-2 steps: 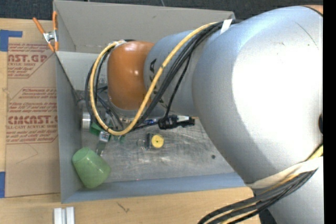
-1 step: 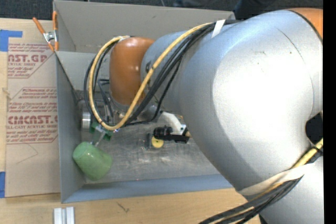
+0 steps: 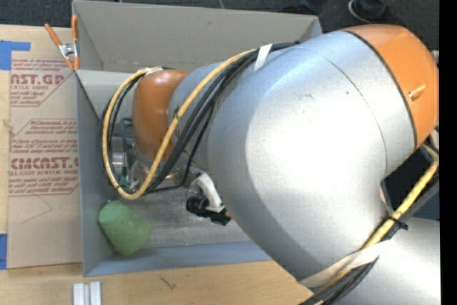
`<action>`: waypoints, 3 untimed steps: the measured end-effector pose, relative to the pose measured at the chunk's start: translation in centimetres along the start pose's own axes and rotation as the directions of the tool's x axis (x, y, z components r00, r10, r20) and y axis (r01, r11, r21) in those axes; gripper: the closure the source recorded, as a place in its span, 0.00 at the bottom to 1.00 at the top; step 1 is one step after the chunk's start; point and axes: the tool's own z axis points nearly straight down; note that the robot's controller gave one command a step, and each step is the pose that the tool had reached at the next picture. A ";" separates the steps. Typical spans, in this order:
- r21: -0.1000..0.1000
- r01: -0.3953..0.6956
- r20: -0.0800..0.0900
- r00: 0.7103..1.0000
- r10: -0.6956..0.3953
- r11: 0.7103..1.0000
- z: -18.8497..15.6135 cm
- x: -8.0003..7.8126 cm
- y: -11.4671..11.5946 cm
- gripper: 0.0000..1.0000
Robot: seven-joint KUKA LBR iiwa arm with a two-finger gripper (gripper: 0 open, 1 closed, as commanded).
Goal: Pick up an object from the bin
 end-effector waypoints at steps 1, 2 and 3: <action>0.001 0.002 -0.004 1.000 -0.002 1.000 -0.1 -0.1 0.1 0.00; -0.002 0.001 -0.002 1.000 -0.001 1.000 -0.3 -0.2 0.2 1.00; 0.003 0.003 -0.007 1.000 -0.003 1.000 -0.6 -0.1 0.2 1.00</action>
Offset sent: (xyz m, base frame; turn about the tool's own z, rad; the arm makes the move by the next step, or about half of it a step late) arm 0.0000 0.0000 0.0000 0.0000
